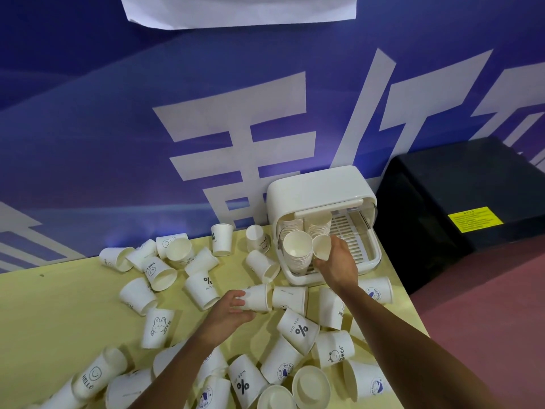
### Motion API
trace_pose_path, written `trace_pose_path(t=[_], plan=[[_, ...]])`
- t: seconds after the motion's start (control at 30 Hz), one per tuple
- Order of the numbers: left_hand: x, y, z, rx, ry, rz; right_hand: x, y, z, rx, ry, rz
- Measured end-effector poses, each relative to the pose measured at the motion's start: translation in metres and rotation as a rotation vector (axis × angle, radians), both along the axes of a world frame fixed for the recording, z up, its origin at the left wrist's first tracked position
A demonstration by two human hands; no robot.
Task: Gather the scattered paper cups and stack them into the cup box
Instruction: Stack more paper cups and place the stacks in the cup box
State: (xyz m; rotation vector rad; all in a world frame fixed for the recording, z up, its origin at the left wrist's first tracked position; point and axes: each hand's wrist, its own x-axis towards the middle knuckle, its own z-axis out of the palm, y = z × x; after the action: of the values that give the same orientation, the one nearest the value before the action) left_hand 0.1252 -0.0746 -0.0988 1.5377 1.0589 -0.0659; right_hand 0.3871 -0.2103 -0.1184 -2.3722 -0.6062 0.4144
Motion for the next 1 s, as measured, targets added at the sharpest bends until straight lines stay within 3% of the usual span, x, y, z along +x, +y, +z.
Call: trace_pose_path(t=[0.27,0.53,1.0], plan=[[0.003,0.001,0.000,0.020,-0.004,-0.033,-0.001,-0.008,-0.004,-0.026,0.045,0.021],[0.008,0.009,0.016,0.043,-0.013,-0.043,-0.026,-0.013,0.025,0.023,-0.055,0.001],[-0.034,0.029,0.023,0.066,-0.003,-0.005,-0.043,-0.007,0.021,-0.088,-0.002,0.064]])
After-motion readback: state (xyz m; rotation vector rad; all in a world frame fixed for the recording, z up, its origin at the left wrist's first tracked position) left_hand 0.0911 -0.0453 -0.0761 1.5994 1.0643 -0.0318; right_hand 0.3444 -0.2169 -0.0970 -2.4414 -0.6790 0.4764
